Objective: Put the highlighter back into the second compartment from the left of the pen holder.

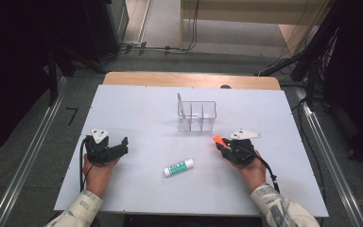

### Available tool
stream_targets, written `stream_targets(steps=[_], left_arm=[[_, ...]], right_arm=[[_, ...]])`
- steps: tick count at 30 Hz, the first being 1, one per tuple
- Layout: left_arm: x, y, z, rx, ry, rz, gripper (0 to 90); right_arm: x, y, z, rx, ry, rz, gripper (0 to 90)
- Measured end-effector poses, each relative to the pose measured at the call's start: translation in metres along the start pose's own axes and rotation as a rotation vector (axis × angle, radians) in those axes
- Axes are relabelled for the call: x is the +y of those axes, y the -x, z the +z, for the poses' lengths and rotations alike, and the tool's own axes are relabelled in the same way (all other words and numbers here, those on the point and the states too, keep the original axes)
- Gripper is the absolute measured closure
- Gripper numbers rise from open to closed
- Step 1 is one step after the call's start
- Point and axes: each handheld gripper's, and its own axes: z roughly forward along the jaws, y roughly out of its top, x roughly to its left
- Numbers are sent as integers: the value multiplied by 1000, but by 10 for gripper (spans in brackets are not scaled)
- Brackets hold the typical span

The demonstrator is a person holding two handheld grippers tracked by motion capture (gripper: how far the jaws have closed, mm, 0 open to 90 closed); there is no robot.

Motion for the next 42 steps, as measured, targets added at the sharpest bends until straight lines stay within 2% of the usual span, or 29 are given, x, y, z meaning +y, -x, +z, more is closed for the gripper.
stream_targets(steps=[14, 18, 28, 42], left_arm=[[0, 0, 0, 2, 2, 2, 141], [0, 0, 0, 3, 2, 1, 141], [0, 0, 0, 5, 2, 1, 141], [0, 0, 1, 4, 2, 1, 141]], right_arm=[[16, 0, -9, 10, 61, 19, 645], [24, 1, -13, 33, 82, 29, 645], [43, 3, -20, 48, 146, 51, 645], [64, 0, -16, 47, 171, 42, 645]])
